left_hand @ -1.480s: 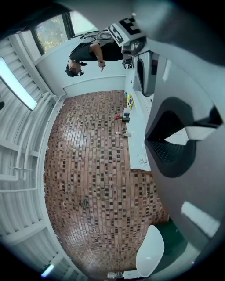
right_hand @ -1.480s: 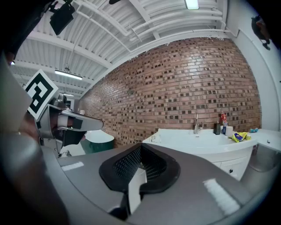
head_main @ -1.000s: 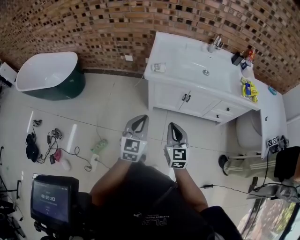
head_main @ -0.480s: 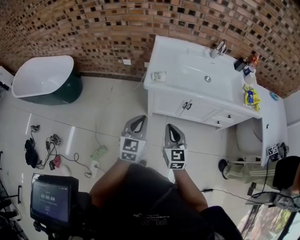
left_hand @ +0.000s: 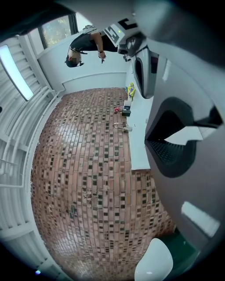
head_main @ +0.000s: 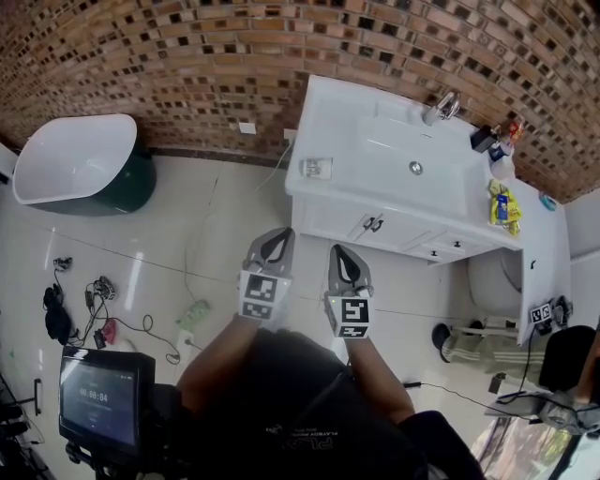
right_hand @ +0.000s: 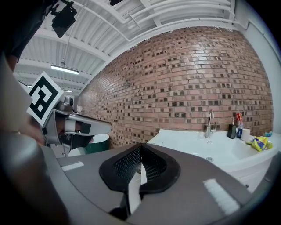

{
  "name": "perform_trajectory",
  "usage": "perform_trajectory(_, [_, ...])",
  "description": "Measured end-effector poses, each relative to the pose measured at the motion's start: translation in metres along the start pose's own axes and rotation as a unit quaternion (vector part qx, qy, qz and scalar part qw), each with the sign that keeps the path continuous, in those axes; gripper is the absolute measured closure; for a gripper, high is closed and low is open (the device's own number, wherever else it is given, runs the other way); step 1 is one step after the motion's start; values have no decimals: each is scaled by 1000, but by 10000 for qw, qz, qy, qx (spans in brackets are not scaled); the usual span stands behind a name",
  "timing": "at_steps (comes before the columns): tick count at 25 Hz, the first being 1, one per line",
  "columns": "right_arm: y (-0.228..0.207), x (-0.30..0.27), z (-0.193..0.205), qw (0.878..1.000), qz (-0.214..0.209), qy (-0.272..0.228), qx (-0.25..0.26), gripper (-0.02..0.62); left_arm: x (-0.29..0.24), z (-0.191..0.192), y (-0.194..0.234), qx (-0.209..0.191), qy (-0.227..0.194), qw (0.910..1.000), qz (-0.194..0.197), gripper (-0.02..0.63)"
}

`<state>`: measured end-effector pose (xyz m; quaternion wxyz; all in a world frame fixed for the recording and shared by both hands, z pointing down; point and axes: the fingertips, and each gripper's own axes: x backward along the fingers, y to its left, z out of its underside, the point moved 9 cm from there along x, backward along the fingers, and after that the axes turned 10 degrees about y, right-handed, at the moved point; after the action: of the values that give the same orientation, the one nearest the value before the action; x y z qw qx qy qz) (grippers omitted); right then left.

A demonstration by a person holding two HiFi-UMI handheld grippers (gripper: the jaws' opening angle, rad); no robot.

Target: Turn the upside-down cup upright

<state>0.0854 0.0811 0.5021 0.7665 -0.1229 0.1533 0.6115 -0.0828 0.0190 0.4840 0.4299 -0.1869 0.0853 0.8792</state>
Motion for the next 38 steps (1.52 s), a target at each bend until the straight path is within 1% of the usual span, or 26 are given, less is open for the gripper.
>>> perform_trajectory(6, [-6, -21, -14, 9999, 132, -34, -42, 581, -20, -9, 18, 38, -40, 9999, 90, 607])
perform_trajectory(14, [-9, -46, -20, 9995, 293, 23, -82, 581, -41, -15, 41, 20, -45, 9997, 228, 607])
perform_trajectory(19, [-7, -63, -27, 9993, 359, 49, -9, 581, -52, -18, 54, 35, -67, 9995, 305, 607])
perform_trajectory(23, [-3, -68, -32, 9993, 359, 90, 70, 581, -58, -17, 63, 147, -85, 9994, 316, 607])
perform_trajectory(28, [-8, -70, -32, 9989, 444, 153, 37, 581, -66, -19, 66, 190, -73, 9990, 397, 607])
perform_trajectory(35, [-21, -79, -30, 9988, 428, 226, -37, 581, -78, -21, 66, 171, -35, 9993, 335, 607])
perform_trajectory(38, [-30, -89, -30, 9988, 347, 335, -80, 581, -87, -25, 69, 192, -9, 9995, 261, 607])
